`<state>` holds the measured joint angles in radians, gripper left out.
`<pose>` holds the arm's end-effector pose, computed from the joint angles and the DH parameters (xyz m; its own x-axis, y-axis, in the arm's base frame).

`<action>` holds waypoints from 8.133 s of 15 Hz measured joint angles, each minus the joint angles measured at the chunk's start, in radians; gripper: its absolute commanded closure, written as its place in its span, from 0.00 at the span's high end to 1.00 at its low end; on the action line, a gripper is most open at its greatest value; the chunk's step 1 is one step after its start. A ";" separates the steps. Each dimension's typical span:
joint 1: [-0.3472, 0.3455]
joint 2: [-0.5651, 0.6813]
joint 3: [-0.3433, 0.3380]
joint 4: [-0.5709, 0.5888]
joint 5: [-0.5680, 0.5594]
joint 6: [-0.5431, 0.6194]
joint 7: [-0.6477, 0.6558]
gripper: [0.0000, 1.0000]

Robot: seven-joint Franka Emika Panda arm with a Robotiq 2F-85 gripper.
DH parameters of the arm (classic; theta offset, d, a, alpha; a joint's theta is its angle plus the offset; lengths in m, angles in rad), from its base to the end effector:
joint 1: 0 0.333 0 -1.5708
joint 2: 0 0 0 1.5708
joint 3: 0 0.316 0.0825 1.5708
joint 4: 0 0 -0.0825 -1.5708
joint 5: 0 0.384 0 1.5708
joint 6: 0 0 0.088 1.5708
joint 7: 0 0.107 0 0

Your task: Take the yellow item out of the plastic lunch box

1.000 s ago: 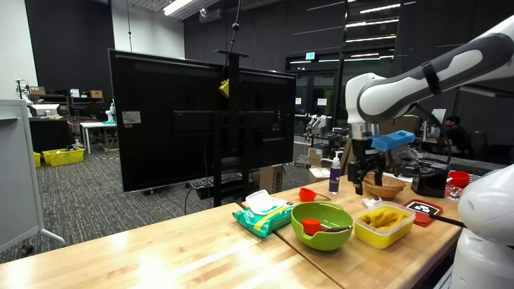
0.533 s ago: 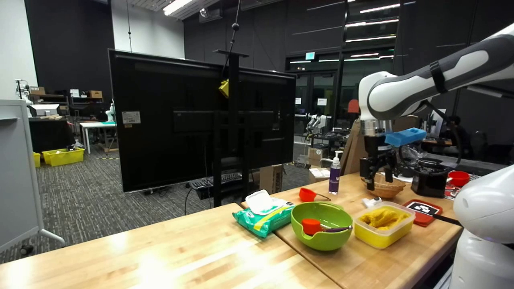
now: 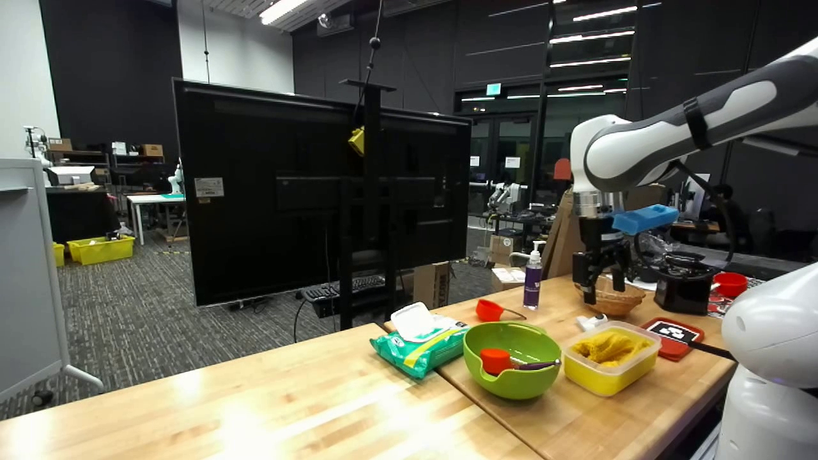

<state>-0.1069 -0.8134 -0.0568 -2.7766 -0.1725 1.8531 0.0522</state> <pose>0.2841 -0.0591 0.4236 0.9839 -0.1439 -0.1061 -0.1305 -0.9837 0.1235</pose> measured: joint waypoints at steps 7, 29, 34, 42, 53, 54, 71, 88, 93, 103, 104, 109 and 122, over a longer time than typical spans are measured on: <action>-0.001 0.061 -0.026 -0.002 0.014 0.001 0.000 1.00; -0.040 0.323 -0.199 -0.002 0.121 0.139 -0.199 1.00; -0.060 0.384 -0.225 -0.002 0.139 0.166 -0.244 1.00; -0.066 0.499 -0.250 -0.001 0.189 0.211 -0.308 0.61; -0.066 0.522 -0.240 0.006 0.190 0.220 -0.314 0.01; -0.067 0.517 -0.235 0.006 0.187 0.220 -0.313 0.02; -0.087 0.175 -0.110 0.006 0.054 0.018 -0.137 0.02; -0.048 0.016 0.077 0.239 -0.013 -0.175 0.022 0.02; -0.030 0.106 0.090 0.299 -0.040 -0.128 0.041 0.02; -0.030 0.371 0.031 0.349 -0.086 0.045 0.014 0.02; -0.030 0.396 0.023 0.354 -0.086 0.057 0.006 0.02; -0.030 0.494 -0.021 0.366 -0.083 0.110 -0.057 0.02; -0.032 0.622 -0.111 0.298 -0.028 0.166 -0.205 0.02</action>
<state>-0.1388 -0.1916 -0.1675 -2.4781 -0.2004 2.0195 -0.1532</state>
